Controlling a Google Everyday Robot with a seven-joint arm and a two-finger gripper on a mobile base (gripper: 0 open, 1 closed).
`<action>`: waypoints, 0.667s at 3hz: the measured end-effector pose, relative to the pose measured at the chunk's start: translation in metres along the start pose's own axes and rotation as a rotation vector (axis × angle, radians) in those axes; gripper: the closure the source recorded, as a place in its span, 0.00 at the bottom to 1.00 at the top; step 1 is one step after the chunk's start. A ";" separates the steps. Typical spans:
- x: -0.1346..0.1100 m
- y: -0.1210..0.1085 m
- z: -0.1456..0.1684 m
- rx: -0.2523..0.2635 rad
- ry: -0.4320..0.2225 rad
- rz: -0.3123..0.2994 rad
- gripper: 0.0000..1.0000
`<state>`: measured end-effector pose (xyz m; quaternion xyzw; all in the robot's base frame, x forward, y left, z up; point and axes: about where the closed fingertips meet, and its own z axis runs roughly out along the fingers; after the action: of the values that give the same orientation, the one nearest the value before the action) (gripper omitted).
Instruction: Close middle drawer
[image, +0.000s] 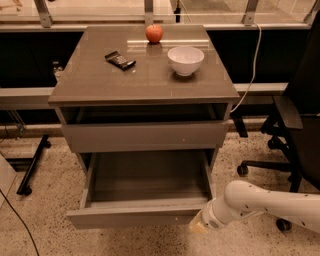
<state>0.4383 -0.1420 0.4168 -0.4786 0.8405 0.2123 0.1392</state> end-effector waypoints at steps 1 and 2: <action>-0.028 -0.020 -0.004 0.093 -0.085 -0.033 1.00; -0.043 -0.030 -0.007 0.136 -0.123 -0.058 1.00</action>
Offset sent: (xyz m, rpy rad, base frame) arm 0.1168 0.0319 0.0571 0.0750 -0.4412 -0.0552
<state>0.4857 -0.1273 0.4353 -0.4784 0.8285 0.1796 0.2290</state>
